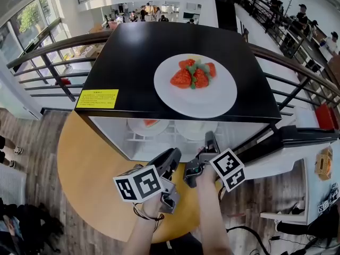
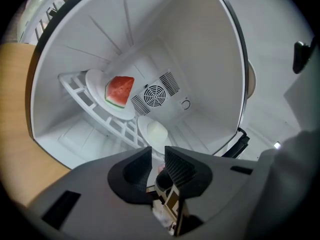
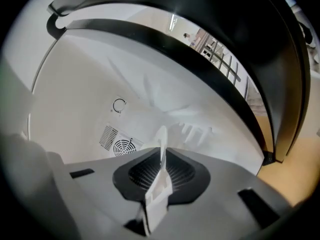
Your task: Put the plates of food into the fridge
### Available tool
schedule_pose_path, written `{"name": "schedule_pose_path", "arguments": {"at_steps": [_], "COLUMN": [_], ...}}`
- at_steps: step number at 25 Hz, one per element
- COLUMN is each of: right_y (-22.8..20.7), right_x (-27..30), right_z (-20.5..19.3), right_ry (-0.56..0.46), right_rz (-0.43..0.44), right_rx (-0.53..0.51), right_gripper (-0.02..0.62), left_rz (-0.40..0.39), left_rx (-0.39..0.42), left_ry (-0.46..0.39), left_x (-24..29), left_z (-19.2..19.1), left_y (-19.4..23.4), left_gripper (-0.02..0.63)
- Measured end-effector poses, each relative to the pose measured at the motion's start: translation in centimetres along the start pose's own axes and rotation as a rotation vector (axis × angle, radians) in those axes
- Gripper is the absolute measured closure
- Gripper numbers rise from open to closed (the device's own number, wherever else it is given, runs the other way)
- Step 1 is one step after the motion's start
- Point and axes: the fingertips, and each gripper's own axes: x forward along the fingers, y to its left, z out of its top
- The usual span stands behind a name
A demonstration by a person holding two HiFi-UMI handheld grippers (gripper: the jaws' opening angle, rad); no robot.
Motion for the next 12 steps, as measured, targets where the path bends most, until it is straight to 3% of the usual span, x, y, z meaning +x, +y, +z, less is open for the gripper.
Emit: {"name": "schedule_pose_path", "arguments": {"at_steps": [5,10,12], "right_y": [-0.2,-0.9,-0.6], "right_x": [0.1,0.4,0.4], "right_z": [-0.1,0.0,0.5], "right_ry": [0.023,0.049,0.013], "right_rz": [-0.093,-0.223,-0.262], "right_rx": [-0.213,-0.549,-0.716], "right_gripper": [0.549,0.52,0.517], "left_rz": [0.016,0.024,0.039], "left_rx": [-0.001,-0.006,0.005], "left_ry": [-0.002,0.003,0.003], "left_x": [-0.8,-1.3,-1.4], "left_z": [-0.4,-1.0,-1.2], "left_y": [0.9,1.6,2.0], "left_gripper": [0.541,0.541,0.541]}}
